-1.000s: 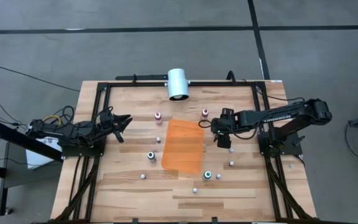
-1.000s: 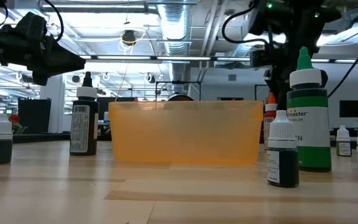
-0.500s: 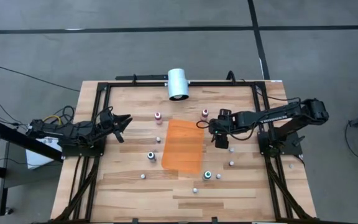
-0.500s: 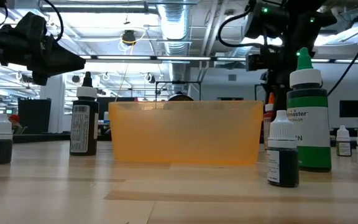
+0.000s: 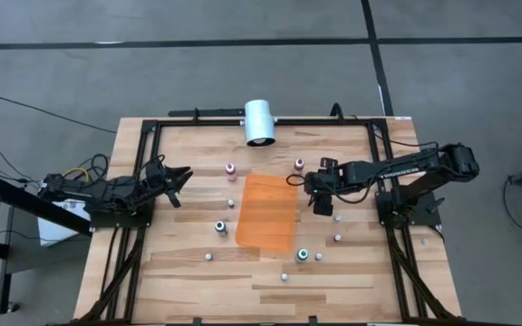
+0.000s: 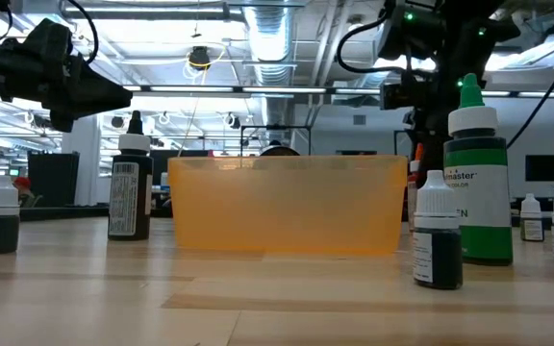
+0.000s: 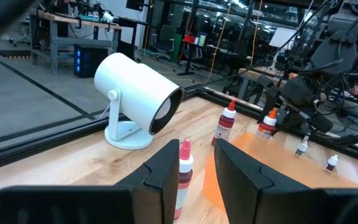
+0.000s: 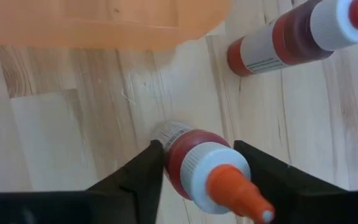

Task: Pick & Place food coloring
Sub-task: Put the large orange food coloring bottle into the orange bin

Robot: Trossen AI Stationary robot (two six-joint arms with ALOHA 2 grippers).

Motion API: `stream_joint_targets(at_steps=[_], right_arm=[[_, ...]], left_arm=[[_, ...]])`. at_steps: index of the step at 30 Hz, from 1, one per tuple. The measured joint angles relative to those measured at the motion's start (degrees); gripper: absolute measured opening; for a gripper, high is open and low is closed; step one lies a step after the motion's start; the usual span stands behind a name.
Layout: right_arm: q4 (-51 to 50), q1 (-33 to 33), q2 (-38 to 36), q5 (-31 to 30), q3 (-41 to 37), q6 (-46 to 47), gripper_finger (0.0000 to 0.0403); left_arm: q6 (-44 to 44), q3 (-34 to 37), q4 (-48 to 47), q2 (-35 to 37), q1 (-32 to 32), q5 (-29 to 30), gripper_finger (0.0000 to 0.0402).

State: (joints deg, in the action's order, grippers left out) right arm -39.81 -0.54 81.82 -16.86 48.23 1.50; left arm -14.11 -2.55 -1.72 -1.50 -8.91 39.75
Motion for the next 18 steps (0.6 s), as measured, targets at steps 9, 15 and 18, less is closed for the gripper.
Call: stream_joint_targets(at_steps=[9,15,18], right_arm=[[-0.46,0.02,-0.04,-1.48,0.02,0.04,0.0143],[-2.32,0.02,-0.08,-2.87,0.67,-0.02,0.0147],[-4.12,0.02,-0.11,-2.81,2.76,-0.51,0.0131]], left_arm=[[-0.02,0.00,0.00,0.00,0.00,0.00,0.0093],[-0.02,0.00,0.00,0.00,0.00,0.02,0.0093],[-0.02,0.00,0.00,0.00,-0.01,0.02,0.0093]])
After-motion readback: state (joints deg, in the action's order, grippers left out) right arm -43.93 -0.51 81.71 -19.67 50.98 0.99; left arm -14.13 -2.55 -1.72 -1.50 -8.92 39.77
